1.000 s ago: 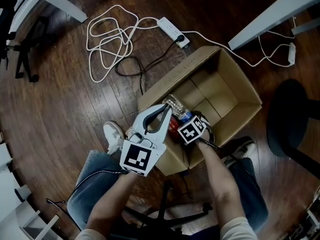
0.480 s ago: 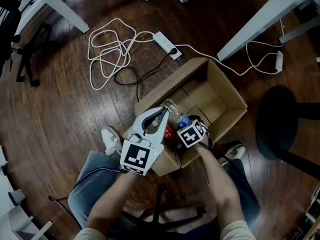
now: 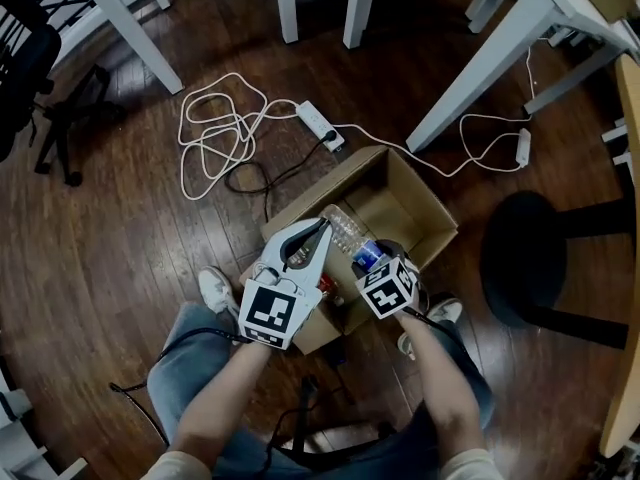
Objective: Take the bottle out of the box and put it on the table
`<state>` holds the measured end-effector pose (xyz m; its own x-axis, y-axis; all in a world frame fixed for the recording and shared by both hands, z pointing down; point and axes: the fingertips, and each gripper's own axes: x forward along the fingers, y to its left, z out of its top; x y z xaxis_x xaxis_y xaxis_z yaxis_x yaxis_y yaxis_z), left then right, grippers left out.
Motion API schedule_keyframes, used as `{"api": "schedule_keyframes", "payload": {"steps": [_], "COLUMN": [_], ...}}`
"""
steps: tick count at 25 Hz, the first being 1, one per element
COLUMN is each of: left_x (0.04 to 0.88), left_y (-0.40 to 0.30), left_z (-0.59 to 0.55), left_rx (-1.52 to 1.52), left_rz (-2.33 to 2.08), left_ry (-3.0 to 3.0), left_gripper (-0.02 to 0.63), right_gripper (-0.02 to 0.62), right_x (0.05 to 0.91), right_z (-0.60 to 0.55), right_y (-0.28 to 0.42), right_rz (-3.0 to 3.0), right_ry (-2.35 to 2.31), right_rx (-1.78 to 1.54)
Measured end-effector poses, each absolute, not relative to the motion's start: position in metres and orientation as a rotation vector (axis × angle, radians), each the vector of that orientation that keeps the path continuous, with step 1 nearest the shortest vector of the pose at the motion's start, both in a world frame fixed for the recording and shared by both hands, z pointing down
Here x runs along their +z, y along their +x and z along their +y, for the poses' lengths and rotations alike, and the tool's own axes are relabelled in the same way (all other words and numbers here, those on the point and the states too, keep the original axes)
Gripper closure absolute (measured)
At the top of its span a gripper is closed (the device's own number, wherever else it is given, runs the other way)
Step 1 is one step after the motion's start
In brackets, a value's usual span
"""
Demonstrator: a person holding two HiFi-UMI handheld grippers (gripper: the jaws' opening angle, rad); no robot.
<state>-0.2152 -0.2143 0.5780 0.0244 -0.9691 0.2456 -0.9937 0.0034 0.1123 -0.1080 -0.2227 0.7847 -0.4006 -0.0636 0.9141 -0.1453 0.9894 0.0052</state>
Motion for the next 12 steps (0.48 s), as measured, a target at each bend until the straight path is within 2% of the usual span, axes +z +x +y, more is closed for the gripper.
{"api": "schedule_keyframes", "payload": {"steps": [12], "left_x": [0.439], "left_y": [-0.189], "left_z": [-0.185], "left_rx": [0.054], "left_rz": [-2.116], "left_ry": [2.176], "left_gripper": [0.600], "right_gripper": [0.311], "right_x": [0.586], "right_z": [-0.232], "right_y": [-0.110], "right_rz": [-2.205], "right_ry": [0.290], "right_rx": [-0.091]}}
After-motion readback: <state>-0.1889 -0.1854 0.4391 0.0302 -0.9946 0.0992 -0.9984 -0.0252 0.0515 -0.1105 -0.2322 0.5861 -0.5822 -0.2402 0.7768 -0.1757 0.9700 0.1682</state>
